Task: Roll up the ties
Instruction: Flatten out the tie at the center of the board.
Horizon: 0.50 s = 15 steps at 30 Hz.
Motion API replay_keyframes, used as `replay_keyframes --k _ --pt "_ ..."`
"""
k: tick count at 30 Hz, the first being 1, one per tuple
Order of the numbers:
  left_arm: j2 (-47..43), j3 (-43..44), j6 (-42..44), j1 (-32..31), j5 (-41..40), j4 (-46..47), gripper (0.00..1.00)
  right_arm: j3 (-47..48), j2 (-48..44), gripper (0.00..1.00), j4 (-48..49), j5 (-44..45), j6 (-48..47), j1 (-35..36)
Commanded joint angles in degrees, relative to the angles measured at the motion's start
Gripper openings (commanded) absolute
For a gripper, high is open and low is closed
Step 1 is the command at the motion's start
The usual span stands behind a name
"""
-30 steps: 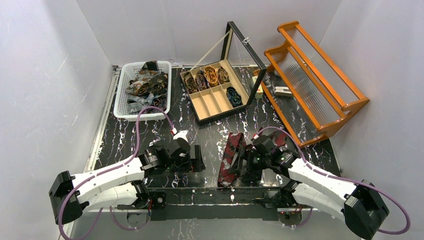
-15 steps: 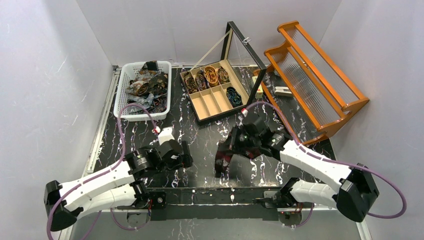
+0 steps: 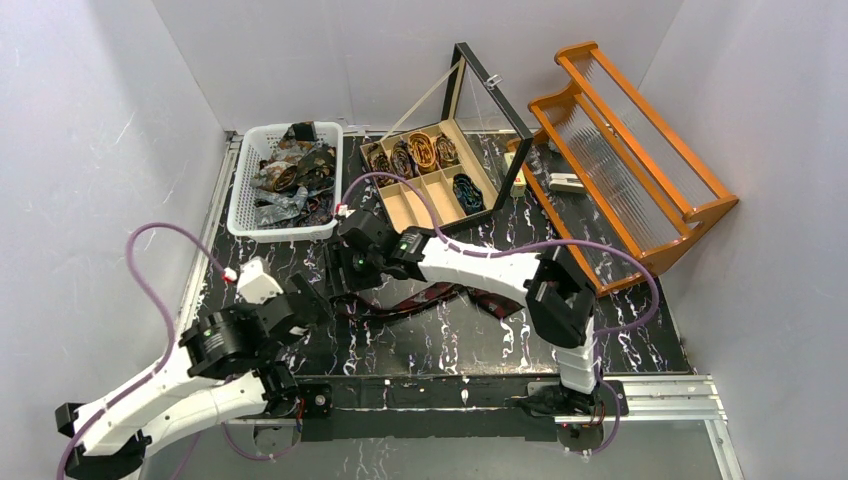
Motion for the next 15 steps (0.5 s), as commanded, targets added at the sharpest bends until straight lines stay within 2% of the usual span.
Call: replay_keyframes --k 1,2,5,8,12,15 --pt "-4.0 2.5 -1.1 0.1 -5.0 -5.4 0.98 -0.7 -7.2 0.82 -3.8 4.8 -7.4 -1.9" --pt "-4.3 2.4 -0.8 0.1 -4.8 -5.0 0.98 -4.5 -11.6 0.86 -2.2 4.3 -8.0 -2.9" --pt "-4.3 0.5 0.1 0.1 -3.4 -2.3 0.98 -15.2 -20.8 0.87 -0.1 2.5 -9.5 -6.6" --pt "-2.9 -2.9 3.2 0.1 0.7 5.4 0.98 -23.1 -28.0 0.88 -4.0 9.5 -10.9 -9.7" --pt "5.4 -5.8 6.2 0.2 7.0 15.6 0.98 -31.7 -34.2 0.89 -5.6 10.3 -15.7 -13.4" --pt "11.2 -4.6 6.1 2.1 8.4 16.9 0.98 -36.0 -37.5 0.89 -4.7 11.9 -22.9 -13.8"
